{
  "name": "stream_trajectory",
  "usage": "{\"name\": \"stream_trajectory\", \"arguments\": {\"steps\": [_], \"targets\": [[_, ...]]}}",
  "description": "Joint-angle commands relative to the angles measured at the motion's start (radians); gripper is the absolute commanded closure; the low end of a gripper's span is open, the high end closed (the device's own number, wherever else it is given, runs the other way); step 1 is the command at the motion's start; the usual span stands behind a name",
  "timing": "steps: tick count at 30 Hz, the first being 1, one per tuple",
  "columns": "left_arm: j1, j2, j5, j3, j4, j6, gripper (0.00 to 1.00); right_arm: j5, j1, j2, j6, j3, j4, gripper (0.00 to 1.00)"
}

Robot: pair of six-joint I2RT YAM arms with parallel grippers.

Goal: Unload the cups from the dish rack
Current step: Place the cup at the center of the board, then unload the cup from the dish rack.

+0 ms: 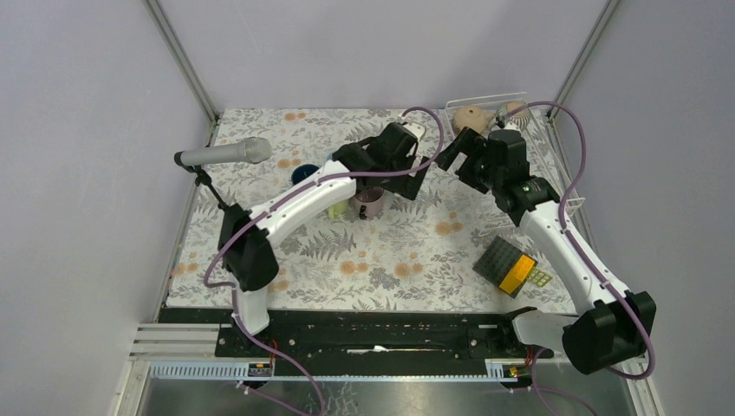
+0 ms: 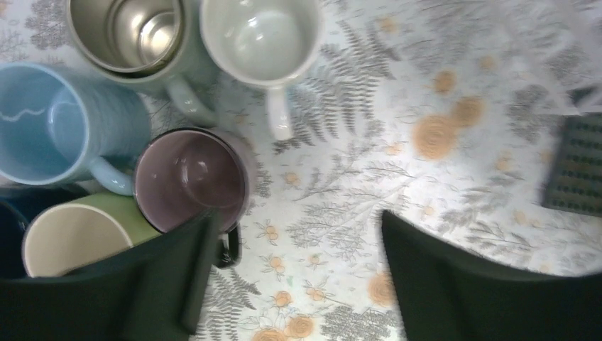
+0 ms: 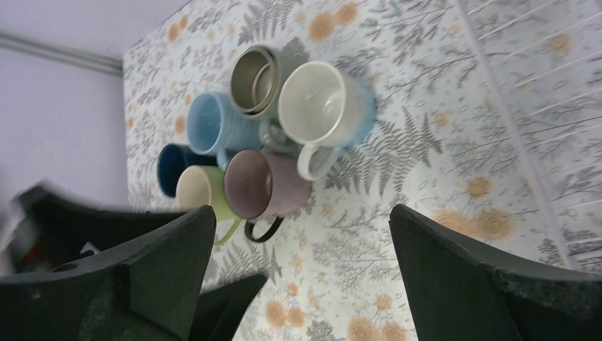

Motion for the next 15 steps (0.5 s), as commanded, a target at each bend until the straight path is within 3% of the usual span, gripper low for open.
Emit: {"name": "stream_trajectory", "arguments": {"steps": [1,15], "targets": [[-0.042,-0.117,0.044,-0.061,0.059,0.031,0.01,0.120,-0.035,0.084,-0.048,0.095,0.000,0.00],[-0.182,-0.307,0.086,-0.262,0.120,0.068,0.01,0.185,-0.213,0.512,-0.020,0.449,0.007,0.01]]}}
